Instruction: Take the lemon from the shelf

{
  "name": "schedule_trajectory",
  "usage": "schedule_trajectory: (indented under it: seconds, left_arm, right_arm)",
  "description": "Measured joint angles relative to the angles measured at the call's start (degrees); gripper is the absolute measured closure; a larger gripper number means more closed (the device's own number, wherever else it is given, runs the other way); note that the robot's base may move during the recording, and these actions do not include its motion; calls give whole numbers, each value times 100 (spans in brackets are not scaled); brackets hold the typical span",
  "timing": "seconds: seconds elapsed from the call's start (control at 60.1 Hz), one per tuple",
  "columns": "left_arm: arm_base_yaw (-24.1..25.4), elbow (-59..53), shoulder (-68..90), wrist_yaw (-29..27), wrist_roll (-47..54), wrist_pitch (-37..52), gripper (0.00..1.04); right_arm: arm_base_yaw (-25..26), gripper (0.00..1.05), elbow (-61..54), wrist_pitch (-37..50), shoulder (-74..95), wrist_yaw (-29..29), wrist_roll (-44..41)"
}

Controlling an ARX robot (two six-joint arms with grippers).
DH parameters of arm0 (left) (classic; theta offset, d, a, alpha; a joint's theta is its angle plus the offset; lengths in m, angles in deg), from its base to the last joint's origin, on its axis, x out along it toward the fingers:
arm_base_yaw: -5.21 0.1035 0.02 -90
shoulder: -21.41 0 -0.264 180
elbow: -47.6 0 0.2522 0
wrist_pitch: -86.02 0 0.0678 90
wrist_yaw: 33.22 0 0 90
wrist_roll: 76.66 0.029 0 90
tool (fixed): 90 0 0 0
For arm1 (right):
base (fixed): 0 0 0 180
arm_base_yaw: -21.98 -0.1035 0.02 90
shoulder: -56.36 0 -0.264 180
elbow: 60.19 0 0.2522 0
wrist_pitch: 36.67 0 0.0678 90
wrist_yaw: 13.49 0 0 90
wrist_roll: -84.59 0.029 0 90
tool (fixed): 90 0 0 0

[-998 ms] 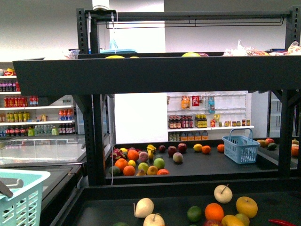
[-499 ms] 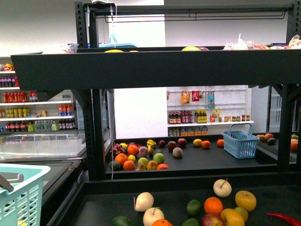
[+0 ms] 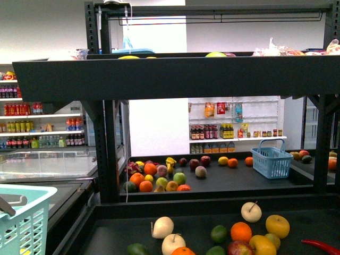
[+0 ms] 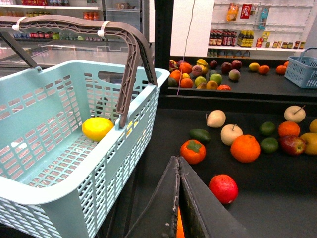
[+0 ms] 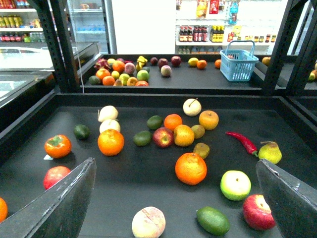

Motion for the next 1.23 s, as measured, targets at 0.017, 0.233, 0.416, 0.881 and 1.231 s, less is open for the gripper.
schedule_trajectory:
  seconds: [0.017,0.233,0.416,0.881,1.231]
  left_arm:
    - [0,0,0,0,0,0,102]
    - [0,0,0,0,9,-4,8]
    - [0,0,0,0,9,-4,8]
    - [0,0,0,2,9,-4,8]
    - [0,0,0,0,9,-4,8]
  right_arm:
    - [0,7,0,0,0,0,0]
    - [0,7,0,0,0,0,0]
    - [0,7,0,0,0,0,0]
    - [0,7,0,0,0,0,0]
    - [0,7,0,0,0,0,0]
